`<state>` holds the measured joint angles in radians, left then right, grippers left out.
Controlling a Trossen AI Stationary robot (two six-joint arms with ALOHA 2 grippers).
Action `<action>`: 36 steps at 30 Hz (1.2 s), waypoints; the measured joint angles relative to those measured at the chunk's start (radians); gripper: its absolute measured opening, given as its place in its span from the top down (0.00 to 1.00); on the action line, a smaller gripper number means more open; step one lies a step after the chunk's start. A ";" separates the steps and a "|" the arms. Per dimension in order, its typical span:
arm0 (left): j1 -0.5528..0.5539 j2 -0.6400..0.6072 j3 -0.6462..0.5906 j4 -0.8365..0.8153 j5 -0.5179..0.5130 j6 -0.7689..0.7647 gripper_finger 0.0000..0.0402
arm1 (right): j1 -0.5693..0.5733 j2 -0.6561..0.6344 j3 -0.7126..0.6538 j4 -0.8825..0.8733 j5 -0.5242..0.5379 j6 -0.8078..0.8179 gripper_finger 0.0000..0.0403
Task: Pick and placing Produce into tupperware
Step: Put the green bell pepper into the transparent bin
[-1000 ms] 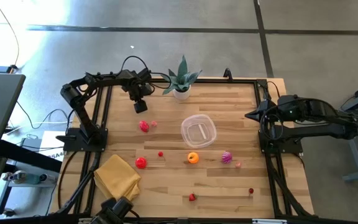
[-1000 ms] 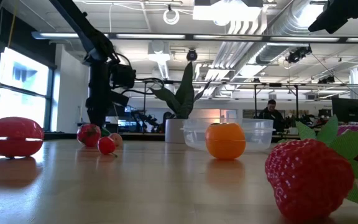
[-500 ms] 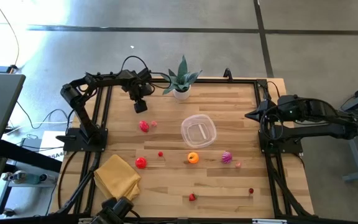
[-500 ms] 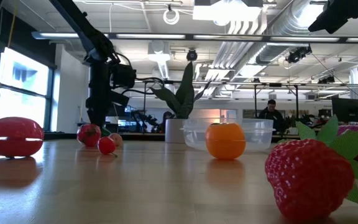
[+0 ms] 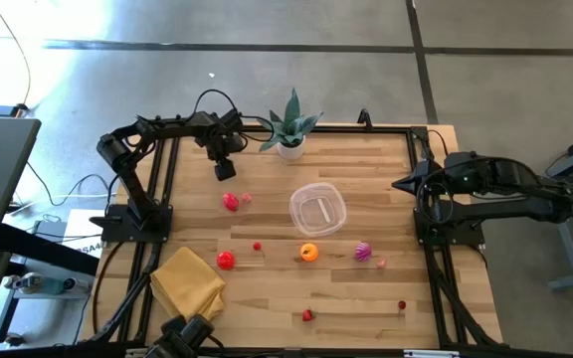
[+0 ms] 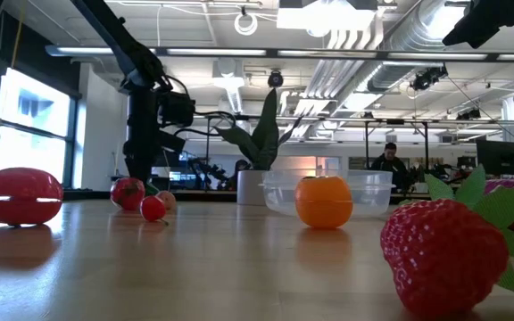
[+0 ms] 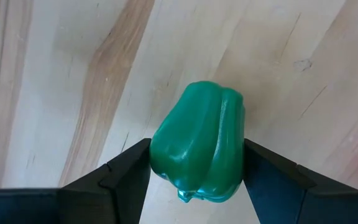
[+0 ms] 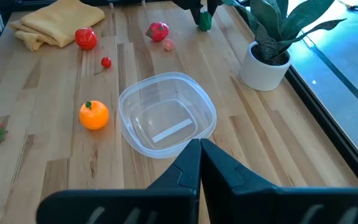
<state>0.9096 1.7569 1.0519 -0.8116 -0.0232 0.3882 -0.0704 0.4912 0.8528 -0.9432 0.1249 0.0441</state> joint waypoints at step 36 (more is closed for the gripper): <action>0.000 0.016 0.000 0.033 -0.003 0.050 0.33 | 0.000 0.000 0.000 0.000 0.000 0.000 1.00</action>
<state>0.9100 1.7731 1.0520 -0.7785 -0.0257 0.4377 -0.0704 0.4912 0.8528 -0.9430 0.1247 0.0441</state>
